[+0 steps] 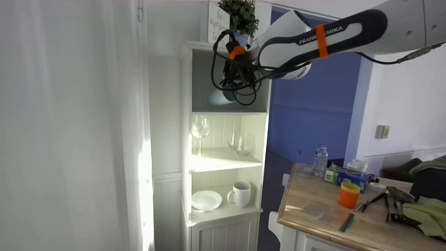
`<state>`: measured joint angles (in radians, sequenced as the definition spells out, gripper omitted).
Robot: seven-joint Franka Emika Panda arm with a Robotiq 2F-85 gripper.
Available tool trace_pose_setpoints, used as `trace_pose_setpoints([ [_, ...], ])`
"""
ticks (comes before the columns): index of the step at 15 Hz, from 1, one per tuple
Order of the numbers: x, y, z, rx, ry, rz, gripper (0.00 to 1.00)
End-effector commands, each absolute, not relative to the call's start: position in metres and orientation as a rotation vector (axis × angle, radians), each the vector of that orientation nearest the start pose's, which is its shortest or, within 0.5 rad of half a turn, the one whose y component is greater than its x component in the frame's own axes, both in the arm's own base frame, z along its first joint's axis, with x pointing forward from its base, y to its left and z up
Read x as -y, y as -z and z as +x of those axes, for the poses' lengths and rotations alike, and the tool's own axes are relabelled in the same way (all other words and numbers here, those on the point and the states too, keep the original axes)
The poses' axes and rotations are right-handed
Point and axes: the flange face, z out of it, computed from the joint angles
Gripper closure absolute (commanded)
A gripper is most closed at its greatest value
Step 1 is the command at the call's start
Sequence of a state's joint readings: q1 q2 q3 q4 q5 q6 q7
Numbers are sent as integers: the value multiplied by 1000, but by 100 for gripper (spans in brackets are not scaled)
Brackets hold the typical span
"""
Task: Put the blue cup on the table
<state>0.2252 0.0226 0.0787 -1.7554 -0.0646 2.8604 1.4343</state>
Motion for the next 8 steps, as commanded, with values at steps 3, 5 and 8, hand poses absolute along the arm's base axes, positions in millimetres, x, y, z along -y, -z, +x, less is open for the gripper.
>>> trace_pose_setpoints([
  [3,-164,-704,495,-1197,863,-1956,99],
  [5,-163,-722,466,-1223,854,-1999,99],
  [8,-157,-748,432,-1292,825,-2092,99],
])
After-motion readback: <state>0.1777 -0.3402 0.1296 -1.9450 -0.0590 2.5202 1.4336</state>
